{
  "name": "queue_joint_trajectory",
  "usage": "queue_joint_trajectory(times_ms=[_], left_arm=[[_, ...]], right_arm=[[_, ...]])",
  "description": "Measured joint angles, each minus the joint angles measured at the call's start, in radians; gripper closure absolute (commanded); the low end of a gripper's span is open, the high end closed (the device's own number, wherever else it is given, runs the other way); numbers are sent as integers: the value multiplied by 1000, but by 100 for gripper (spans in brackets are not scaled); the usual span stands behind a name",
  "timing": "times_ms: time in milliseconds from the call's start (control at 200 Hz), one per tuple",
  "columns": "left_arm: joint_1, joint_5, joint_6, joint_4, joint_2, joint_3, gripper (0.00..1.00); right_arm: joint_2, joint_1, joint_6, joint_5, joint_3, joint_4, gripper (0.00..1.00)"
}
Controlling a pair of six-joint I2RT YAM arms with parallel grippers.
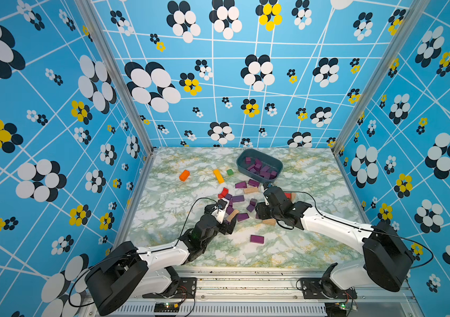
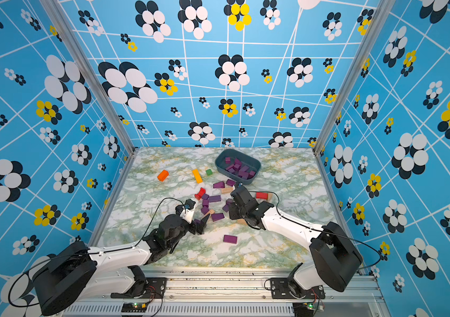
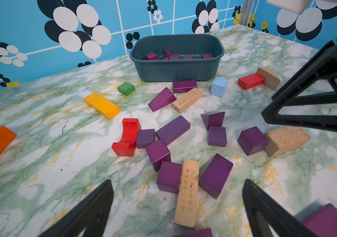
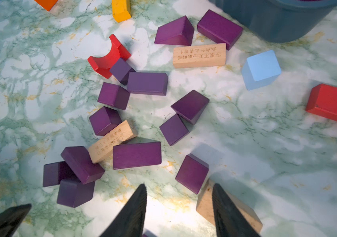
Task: Pick purple bricks into the storage bin
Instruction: Pick up the building block from the center of the board.
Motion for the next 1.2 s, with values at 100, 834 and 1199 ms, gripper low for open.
queue_joint_trajectory(times_ms=[100, 834, 1199], left_arm=[[0, 0, -9, 4, 0, 0, 0], [0, 0, -37, 7, 0, 0, 1], [0, 0, -41, 7, 0, 0, 1]], right_arm=[[40, 6, 35, 33, 31, -34, 48], [219, 45, 147, 90, 120, -104, 56], [236, 45, 173, 110, 142, -130, 58]])
